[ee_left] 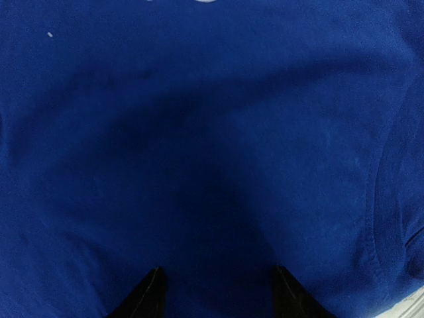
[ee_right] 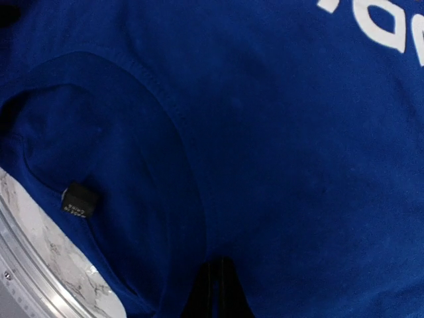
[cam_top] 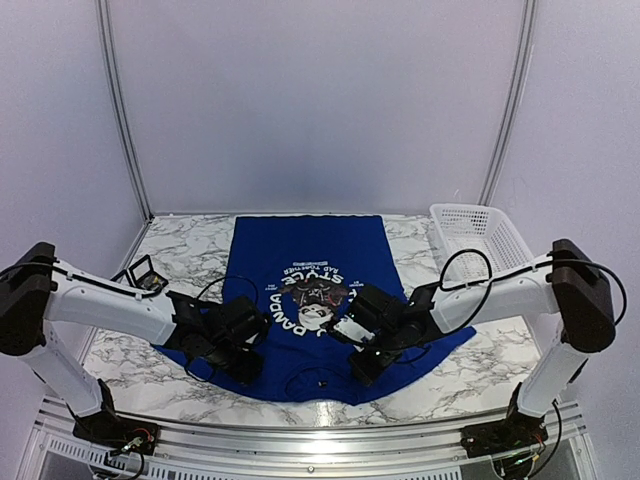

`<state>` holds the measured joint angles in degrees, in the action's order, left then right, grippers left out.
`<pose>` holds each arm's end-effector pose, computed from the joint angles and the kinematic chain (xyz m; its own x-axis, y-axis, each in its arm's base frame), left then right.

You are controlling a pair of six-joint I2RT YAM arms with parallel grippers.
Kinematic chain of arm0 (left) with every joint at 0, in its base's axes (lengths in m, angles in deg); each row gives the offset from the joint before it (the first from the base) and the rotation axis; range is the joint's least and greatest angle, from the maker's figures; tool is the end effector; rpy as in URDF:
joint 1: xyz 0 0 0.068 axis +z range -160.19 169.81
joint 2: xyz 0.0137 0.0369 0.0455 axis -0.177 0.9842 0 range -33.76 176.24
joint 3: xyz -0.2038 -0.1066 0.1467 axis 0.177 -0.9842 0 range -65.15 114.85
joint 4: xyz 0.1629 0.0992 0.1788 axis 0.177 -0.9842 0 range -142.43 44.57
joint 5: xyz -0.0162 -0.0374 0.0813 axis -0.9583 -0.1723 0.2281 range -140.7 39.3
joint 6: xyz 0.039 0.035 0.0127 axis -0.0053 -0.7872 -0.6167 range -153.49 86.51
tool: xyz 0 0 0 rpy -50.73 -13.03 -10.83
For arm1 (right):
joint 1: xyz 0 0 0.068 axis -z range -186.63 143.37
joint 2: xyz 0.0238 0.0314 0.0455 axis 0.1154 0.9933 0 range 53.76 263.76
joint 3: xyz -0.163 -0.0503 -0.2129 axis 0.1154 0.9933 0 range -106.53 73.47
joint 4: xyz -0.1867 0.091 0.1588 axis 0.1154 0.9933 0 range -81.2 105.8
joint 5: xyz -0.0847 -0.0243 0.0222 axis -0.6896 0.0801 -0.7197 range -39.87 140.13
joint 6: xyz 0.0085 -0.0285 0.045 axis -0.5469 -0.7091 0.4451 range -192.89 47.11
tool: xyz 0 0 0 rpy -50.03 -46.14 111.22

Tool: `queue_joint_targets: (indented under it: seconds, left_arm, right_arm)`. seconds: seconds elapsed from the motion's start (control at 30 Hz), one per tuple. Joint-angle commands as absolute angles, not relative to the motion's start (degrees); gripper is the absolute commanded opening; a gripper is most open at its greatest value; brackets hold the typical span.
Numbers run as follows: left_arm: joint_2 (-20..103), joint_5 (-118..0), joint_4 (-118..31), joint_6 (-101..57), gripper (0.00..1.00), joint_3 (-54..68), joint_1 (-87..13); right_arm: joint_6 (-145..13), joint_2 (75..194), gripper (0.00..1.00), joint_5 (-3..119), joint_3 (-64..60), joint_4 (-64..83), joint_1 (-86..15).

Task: Pin the brooch onto the clothing
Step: Smooth out the flattened clothing at the center of the board.

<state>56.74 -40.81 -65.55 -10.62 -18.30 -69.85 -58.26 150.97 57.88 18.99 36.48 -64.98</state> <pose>0.1513 -0.2465 0.1539 -0.7331 0.4944 -0.4670 0.5719 0.8198 -0.0298 0.1587 0.2668 0.1503 -0.6973 -0.6544 -0.2924 -0.7143 0.6684 0.2075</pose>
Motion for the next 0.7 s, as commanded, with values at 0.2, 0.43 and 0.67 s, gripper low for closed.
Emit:
queue_joint_targets:
  seconds: [0.2,0.43,0.67]
  left_arm:
    - [52.1,-43.48,-73.96,3.5,0.56,-26.42,-78.43]
    - [49.84,-44.57,-77.81,6.82,0.57,-26.79,-84.33]
    - [42.67,-40.92,-78.84,2.36,0.65,-20.94,-83.9]
  right_arm:
    - [-44.46,144.15,0.0,61.55,32.89,32.52,-72.83]
    - [-43.7,138.59,0.0,60.92,31.97,34.64,-73.69]
    - [-44.27,132.95,0.04,49.52,21.4,46.06,-69.3]
